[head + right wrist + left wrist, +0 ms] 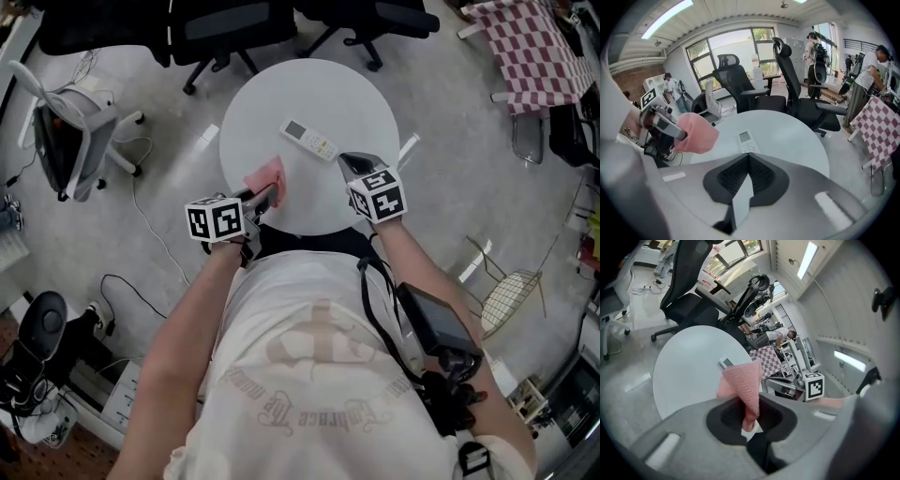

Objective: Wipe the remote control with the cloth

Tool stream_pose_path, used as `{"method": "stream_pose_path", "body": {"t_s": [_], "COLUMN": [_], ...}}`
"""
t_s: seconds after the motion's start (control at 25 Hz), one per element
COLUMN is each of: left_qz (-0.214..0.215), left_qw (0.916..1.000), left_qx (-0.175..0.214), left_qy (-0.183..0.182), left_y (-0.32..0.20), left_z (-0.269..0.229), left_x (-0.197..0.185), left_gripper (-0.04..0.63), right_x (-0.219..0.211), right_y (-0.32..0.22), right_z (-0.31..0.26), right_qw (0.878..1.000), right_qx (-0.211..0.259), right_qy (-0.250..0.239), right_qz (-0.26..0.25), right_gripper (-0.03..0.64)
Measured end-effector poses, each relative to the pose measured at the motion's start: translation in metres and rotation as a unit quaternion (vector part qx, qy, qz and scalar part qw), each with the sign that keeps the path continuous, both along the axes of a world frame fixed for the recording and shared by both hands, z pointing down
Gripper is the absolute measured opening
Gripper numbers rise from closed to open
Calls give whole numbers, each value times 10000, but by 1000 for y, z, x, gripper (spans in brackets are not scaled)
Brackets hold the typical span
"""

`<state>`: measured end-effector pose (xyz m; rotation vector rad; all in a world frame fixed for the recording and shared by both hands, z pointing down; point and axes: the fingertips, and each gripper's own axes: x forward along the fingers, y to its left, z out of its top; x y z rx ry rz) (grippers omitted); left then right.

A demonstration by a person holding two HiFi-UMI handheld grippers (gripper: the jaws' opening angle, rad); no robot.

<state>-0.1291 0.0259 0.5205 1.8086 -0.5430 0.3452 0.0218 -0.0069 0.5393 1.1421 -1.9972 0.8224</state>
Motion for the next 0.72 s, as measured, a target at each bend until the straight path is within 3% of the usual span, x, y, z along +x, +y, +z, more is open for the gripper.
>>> {"method": "stream_pose_path", "body": {"t_s": [0.28,0.72], "left_qz": [353,900], "left_qw": [9969,9814], "left_qx": [664,1655], "left_qy": [-239,-377], "left_y": [4,2], "left_z": [-15,-48], "left_x": [0,1], "left_gripper": [35,35], "right_x": [-5,-4], "right_y": [14,31], "right_z": [-45,-98], "right_qw": [9966,9856], "right_qx": [647,1426], "right_qy": [-395,-559], "right_qz": [322,718], "right_gripper": [6,6]}}
